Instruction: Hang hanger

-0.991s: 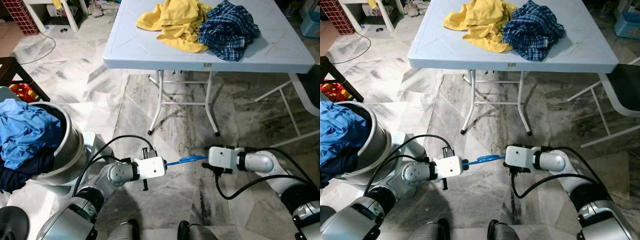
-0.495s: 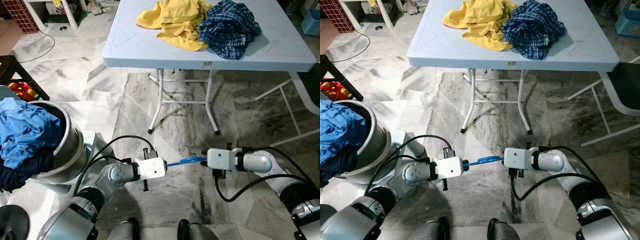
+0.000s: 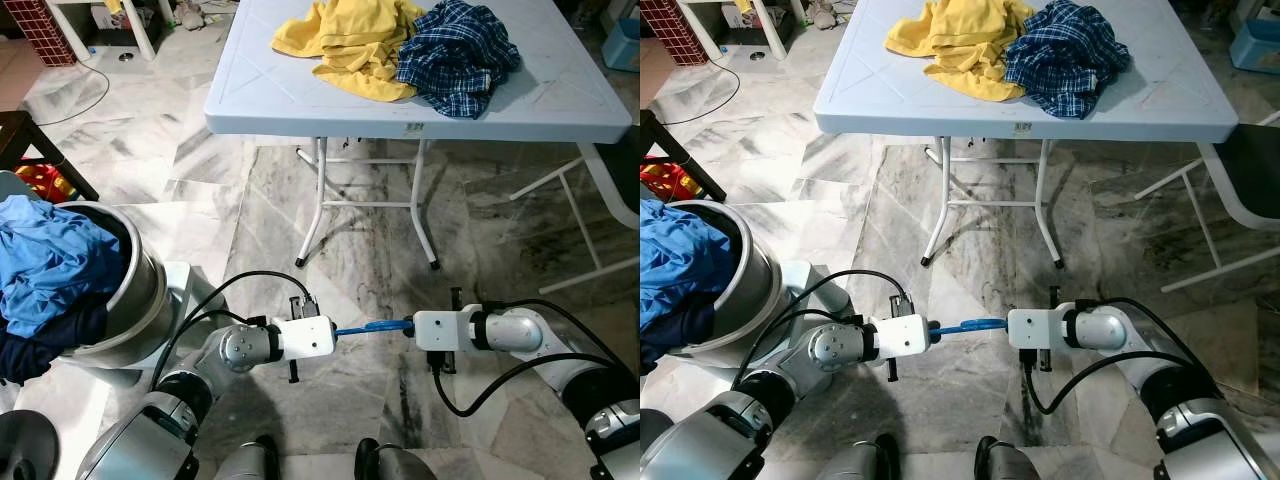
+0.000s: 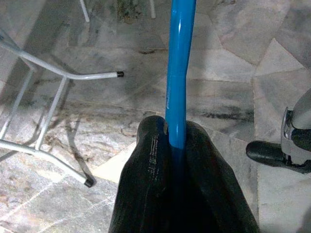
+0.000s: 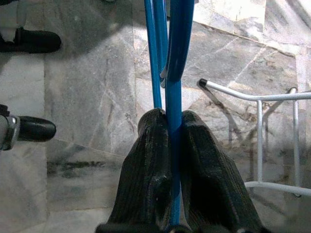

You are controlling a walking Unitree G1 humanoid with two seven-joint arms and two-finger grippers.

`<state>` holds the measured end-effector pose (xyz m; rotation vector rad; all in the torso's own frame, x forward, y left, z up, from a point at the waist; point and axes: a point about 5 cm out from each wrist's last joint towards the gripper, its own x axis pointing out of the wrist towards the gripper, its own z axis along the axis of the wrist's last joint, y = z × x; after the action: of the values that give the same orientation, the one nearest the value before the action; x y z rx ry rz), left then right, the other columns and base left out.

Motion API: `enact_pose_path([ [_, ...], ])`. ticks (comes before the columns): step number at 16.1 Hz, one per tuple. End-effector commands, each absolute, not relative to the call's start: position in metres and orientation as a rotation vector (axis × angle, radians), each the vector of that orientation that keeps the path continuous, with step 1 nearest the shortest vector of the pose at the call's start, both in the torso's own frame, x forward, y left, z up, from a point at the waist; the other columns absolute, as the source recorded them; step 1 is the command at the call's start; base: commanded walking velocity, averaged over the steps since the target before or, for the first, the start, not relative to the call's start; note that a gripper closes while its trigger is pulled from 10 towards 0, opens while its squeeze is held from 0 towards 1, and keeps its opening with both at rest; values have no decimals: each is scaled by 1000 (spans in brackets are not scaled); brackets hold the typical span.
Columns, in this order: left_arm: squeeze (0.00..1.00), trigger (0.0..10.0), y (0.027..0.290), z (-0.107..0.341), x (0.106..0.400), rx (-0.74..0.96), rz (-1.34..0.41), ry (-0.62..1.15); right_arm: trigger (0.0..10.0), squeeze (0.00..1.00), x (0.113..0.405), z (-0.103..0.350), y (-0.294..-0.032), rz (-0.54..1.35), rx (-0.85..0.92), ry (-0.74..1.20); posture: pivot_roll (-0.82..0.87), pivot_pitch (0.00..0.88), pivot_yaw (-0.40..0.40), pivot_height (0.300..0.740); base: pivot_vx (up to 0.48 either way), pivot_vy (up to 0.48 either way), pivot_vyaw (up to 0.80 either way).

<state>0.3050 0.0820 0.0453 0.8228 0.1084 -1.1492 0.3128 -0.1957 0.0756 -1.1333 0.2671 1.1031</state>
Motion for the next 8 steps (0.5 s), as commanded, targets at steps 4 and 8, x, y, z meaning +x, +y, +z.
enact_pose_path([
  [4,0,10000,78,46,304,828,-1170,95,0,0,314,74,-202,1063,-1143,278,-13,223,20,740,0,0,0],
  [8,1000,10000,76,54,309,783,-1086,25,0,0,316,73,-207,978,-1121,280,-11,213,23,740,0,0,0],
])
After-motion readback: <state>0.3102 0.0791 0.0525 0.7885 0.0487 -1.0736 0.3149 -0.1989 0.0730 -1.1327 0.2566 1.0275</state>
